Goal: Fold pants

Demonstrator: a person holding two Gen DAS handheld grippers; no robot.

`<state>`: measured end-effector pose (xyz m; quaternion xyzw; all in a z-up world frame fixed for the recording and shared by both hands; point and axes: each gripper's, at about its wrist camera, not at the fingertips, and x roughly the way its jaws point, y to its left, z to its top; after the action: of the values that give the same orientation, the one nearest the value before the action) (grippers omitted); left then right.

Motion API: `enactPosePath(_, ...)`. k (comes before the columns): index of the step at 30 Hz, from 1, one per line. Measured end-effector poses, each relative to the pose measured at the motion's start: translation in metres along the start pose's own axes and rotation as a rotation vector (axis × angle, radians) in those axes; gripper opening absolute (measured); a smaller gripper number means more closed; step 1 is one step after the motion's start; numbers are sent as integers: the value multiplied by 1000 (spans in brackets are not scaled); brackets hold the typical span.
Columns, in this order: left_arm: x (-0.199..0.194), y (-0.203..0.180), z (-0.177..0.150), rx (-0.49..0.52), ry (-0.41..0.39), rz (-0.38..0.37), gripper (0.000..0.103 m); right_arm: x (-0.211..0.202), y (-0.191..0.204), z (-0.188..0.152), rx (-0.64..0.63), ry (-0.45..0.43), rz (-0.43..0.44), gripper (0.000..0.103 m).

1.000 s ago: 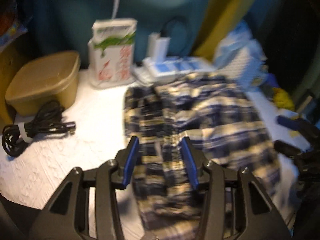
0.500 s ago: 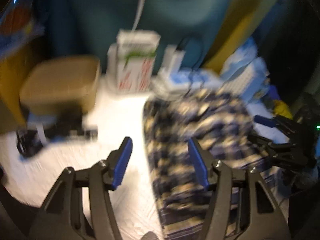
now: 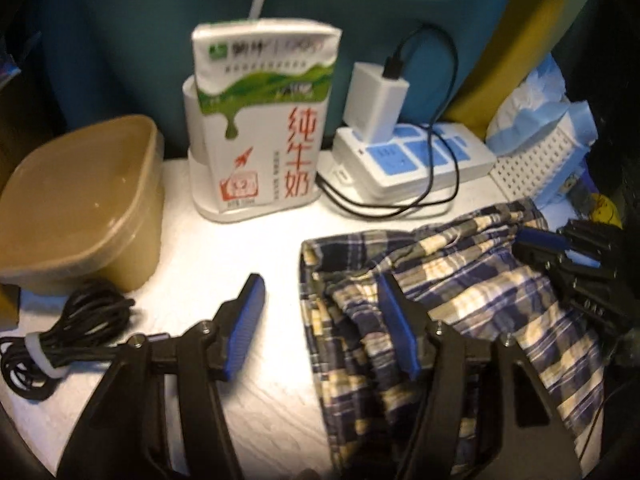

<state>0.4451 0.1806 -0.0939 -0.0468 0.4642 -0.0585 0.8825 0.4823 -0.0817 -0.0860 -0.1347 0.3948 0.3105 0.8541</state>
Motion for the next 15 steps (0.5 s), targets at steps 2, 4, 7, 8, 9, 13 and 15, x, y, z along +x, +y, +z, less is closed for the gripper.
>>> enactPosePath(2, 4, 3, -1, -10, -12, -8, 70, 5, -3, 4, 15, -4, -2, 18)
enactPosePath(4, 9, 11, 4, -32, -12, -13, 75, 6, -5, 8, 27, -2, -9, 17)
enactPosePath(7, 4, 11, 9, -39, -11, 0, 75, -7, 0, 9, 8, -13, -44, 17)
enactPosePath(8, 0, 11, 12, -47, -20, 4, 75, -16, 3, 7, -2, -23, -70, 17)
enactPosePath(9, -7, 12, 13, -58, -37, 10, 75, -23, 5, 6, -6, -32, -84, 17)
enactPosePath(13, -51, 17, 17, -142, -132, -35, 75, -51, 22, 0, -32, -65, -40, 17)
enactPosePath(15, -68, 13, 13, -145, -167, -90, 75, -53, 38, -5, -69, -38, 9, 21)
